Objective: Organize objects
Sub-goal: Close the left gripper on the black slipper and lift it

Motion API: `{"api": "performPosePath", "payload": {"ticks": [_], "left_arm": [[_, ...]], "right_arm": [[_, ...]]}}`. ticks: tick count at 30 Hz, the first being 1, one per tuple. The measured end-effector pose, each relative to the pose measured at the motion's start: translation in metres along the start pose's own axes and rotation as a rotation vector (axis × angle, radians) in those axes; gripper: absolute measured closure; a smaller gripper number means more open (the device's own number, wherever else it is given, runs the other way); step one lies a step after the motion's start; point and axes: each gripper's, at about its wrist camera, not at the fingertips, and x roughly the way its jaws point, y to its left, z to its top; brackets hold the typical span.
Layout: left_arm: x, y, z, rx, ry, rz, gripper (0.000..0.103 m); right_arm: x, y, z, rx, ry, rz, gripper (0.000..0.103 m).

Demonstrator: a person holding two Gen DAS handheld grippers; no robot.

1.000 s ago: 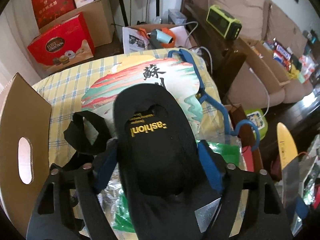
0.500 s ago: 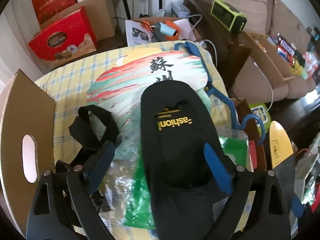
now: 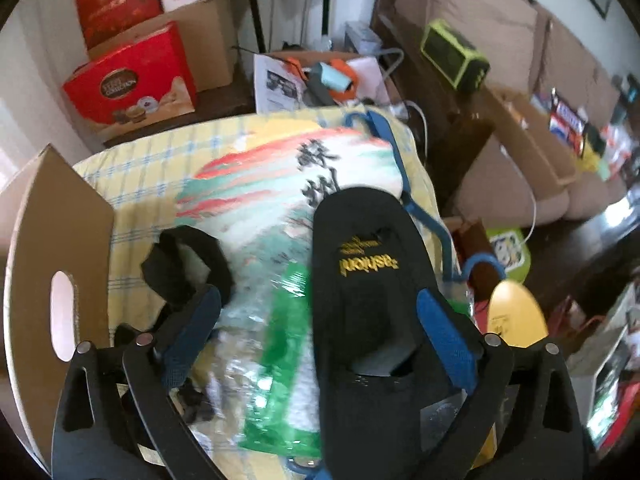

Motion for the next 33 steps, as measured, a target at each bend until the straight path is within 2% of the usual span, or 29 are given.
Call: {"api": "performPosePath", "payload": {"ticks": [4, 8, 12, 18, 23, 28, 29, 33], "left_arm": [[-0.008, 0.0, 0.002, 0.01, 0.006, -0.037, 0.005], [-0.012, -0.017, -0.002, 0.039, 0.014, -0.069, 0.005], [-0.003, -0.036, -0.003, 0.067, 0.025, -0.023, 0.005], [0.014, -0.04, -0.004, 0.029, 0.035, 0.07, 0.005], [0.027, -0.04, -0.006, 0.008, 0.073, 0.06, 0.005], [0.034, -0.044, -0.006, 0.033, 0.055, 0.098, 0.005], [0.034, -0.044, -0.006, 0.037, 0.051, 0.1, 0.007], [0.034, -0.046, -0.008, 0.074, 0.015, 0.093, 0.029]], "right_arm": [[0.003, 0.001, -0.002, 0.004, 0.004, 0.008, 0.029], [0.0, 0.0, -0.003, 0.012, 0.0, 0.002, 0.029], [-0.007, -0.005, -0.004, 0.024, -0.01, -0.009, 0.029], [-0.008, -0.012, -0.006, 0.035, -0.006, -0.018, 0.029], [-0.005, -0.015, -0.007, 0.046, -0.002, -0.017, 0.029], [-0.006, -0.017, -0.007, 0.048, -0.003, -0.021, 0.029], [-0.006, -0.017, -0.007, 0.049, -0.003, -0.023, 0.029], [-0.008, -0.019, -0.007, 0.051, -0.007, -0.026, 0.029]]}}
